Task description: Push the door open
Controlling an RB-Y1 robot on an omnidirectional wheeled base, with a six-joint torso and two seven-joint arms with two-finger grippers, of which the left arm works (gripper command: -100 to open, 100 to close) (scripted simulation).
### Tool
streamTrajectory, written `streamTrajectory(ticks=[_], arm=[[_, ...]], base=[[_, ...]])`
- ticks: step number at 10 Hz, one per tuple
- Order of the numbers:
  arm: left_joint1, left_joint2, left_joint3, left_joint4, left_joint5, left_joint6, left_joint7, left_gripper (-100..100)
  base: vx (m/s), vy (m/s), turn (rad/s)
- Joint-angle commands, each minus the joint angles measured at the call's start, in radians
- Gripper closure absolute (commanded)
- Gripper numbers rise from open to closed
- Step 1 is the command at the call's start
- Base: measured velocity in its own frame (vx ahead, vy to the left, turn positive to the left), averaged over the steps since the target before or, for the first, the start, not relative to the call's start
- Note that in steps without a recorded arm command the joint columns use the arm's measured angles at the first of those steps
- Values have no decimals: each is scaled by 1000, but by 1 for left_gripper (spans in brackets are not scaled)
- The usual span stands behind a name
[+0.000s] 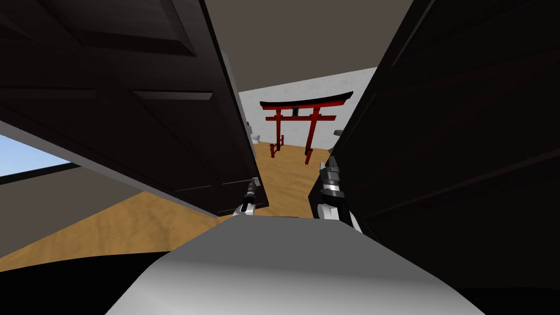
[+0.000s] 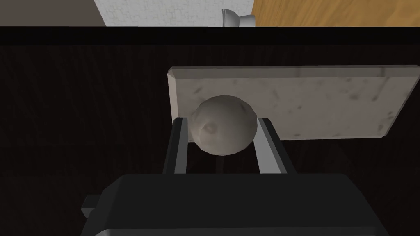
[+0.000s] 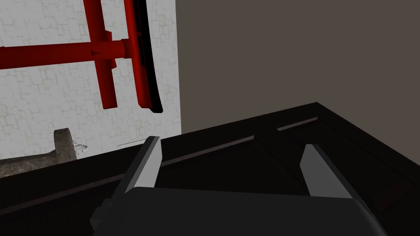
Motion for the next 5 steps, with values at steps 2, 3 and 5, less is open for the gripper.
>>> streamTrajectory(ticks=[2, 3, 5], arm=[[-42, 25, 28, 80, 13, -57, -13, 100], [-43, 26, 55, 79, 16, -55, -21, 100], [-43, 26, 82, 79, 19, -53, -28, 100]], base=[[66, -15, 5], [119, -25, 31], [155, -33, 32]])
